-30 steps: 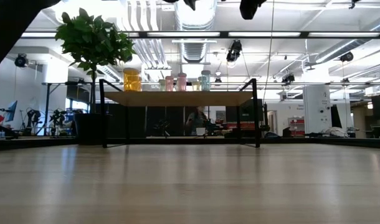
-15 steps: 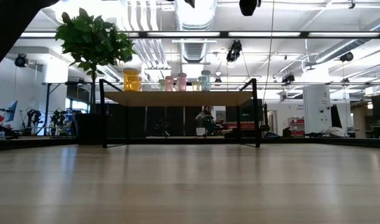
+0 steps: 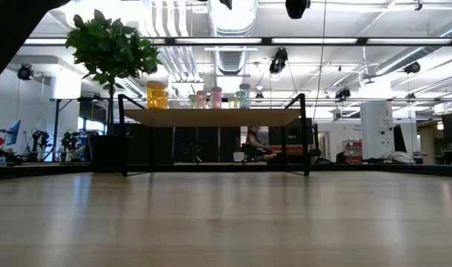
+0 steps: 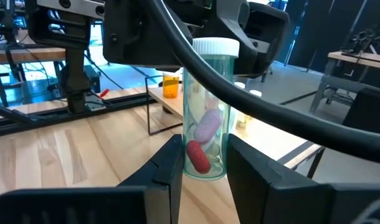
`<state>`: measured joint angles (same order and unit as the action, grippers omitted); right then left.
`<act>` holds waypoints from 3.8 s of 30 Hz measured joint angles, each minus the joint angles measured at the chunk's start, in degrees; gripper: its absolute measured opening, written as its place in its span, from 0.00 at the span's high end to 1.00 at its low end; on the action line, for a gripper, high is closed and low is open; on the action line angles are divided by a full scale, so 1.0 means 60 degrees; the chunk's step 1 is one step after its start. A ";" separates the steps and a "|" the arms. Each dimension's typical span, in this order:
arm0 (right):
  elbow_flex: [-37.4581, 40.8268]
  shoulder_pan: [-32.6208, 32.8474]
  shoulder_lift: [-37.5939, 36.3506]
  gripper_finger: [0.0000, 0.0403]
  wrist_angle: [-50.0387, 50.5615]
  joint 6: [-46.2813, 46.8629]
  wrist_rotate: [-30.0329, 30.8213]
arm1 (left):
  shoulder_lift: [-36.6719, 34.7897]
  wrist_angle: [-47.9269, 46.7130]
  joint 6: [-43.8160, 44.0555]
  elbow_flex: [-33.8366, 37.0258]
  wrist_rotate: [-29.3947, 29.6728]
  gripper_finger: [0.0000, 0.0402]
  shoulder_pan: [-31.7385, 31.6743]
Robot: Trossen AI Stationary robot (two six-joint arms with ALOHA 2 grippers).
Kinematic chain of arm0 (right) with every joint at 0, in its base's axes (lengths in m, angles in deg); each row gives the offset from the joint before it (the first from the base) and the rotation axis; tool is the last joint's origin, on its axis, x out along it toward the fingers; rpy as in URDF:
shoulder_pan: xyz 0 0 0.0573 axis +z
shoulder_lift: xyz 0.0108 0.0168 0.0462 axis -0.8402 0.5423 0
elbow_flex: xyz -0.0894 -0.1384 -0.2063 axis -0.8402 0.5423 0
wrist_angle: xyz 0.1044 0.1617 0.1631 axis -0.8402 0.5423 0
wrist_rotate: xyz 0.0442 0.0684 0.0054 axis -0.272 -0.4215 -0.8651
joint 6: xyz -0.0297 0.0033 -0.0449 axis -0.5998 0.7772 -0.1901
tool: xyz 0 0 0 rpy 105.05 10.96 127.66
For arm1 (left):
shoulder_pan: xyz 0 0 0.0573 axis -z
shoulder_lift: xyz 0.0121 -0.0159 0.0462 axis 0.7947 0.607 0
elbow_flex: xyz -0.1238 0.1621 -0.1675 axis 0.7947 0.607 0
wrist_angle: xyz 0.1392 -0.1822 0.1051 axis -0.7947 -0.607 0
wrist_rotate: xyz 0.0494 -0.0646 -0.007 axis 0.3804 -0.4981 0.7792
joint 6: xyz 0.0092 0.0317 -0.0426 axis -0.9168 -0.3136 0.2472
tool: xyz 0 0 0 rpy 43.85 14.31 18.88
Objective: Pick and place medicine bottles onto shelf by color
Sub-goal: Put the blue pill bottle on the shelf
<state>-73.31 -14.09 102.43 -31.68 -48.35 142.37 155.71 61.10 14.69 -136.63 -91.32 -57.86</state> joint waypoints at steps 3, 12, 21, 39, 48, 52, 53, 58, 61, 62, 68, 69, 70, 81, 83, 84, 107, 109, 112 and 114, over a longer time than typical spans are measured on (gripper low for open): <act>0.0000 0.0000 0.0000 0.77 0.0010 -0.0010 0.0000 | 0.0000 0.0000 0.0007 0.0004 0.0002 0.77 -0.0003; 0.0000 -0.0433 0.0000 0.69 0.0373 0.0784 0.0491 | 0.0000 0.0022 -0.0041 0.0011 0.0177 0.69 -0.0093; 0.0000 -0.0594 -0.0011 0.57 0.0837 0.0763 0.0645 | -0.0090 -0.0006 -0.0034 0.0018 0.0128 0.75 -0.0543; 0.0000 -0.1569 -0.0514 0.55 0.7663 0.6986 -0.0838 | -0.0521 -0.0090 -0.0156 0.0099 0.1575 0.74 -0.2737; 0.0004 -0.2384 -0.0607 0.57 0.7798 0.6772 0.0291 | -0.0532 -0.1837 -0.1131 0.0672 0.3215 0.74 -0.3778; 0.0004 -0.3148 -0.0717 0.57 0.7792 0.7033 0.0413 | -0.0517 -0.1905 -0.1491 0.1310 0.3215 0.74 -0.4056; 0.0004 -0.3318 -0.0750 0.57 0.7795 0.7086 0.0406 | -0.0517 -0.1895 -0.1530 0.1436 0.3215 0.74 -0.4116; 0.0004 -0.4079 -0.0877 0.57 0.7780 0.6763 0.0292 | -0.0516 -0.1745 -0.1537 0.2011 0.3224 0.74 -0.4282; 0.0004 -0.4343 -0.1029 0.57 0.7755 0.6676 0.0163 | -0.0506 -0.1769 -0.1541 0.2033 0.3215 0.74 -0.4277; 0.0004 -0.4405 -0.1080 0.57 0.7751 0.6666 0.0089 | -0.0510 -0.1722 -0.1540 0.2023 0.3212 0.74 -0.4271; 0.0004 -0.4543 -0.1271 0.57 0.7726 0.6404 -0.0011 | -0.0514 -0.1687 -0.1545 0.2138 0.3217 0.74 -0.4281; 0.0004 -0.4543 -0.1271 0.57 0.7726 0.6395 -0.0007 | -0.0514 -0.1662 -0.1545 0.2198 0.3217 0.74 -0.4281; 0.0004 -0.4543 -0.1271 0.57 0.7728 0.6394 -0.0007 | -0.0514 -0.1611 -0.1545 0.2300 0.3219 0.74 -0.4281; 0.0004 -0.4543 -0.1311 0.57 0.7726 0.6394 0.0037 | -0.0514 -0.1035 -0.1552 0.2801 0.3226 0.74 -0.4277; 0.0004 -0.4543 -0.1311 0.57 0.7720 0.6394 0.0006 | -0.0514 -0.0984 -0.1552 0.2800 0.3225 0.74 -0.4277; 0.0004 -0.4543 -0.1311 0.57 0.7704 0.6396 -0.0002 | -0.0514 -0.0984 -0.1552 0.2800 0.3225 0.74 -0.4277; 0.0004 -0.4543 -0.1300 0.57 0.7223 0.6465 -0.0033 | -0.0514 -0.1819 -0.1601 0.1859 0.2852 0.74 -0.4169; 0.0004 -0.4543 -0.1300 0.57 0.7223 0.6396 -0.0035 | -0.0470 -0.2515 -0.1596 0.1528 0.2855 0.74 -0.4155; 0.0004 -0.4543 -0.1300 0.57 0.7226 0.6369 -0.0035 | -0.0407 -0.3131 -0.1566 0.1228 0.2945 0.74 -0.4165; 0.0004 -0.4543 -0.1300 0.57 0.7224 0.6337 -0.0026 | -0.0393 -0.3173 -0.1574 0.1167 0.2964 0.74 -0.4179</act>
<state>-73.28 -41.35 94.63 11.67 -10.33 142.21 153.35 42.06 5.25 -129.63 -73.54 -82.94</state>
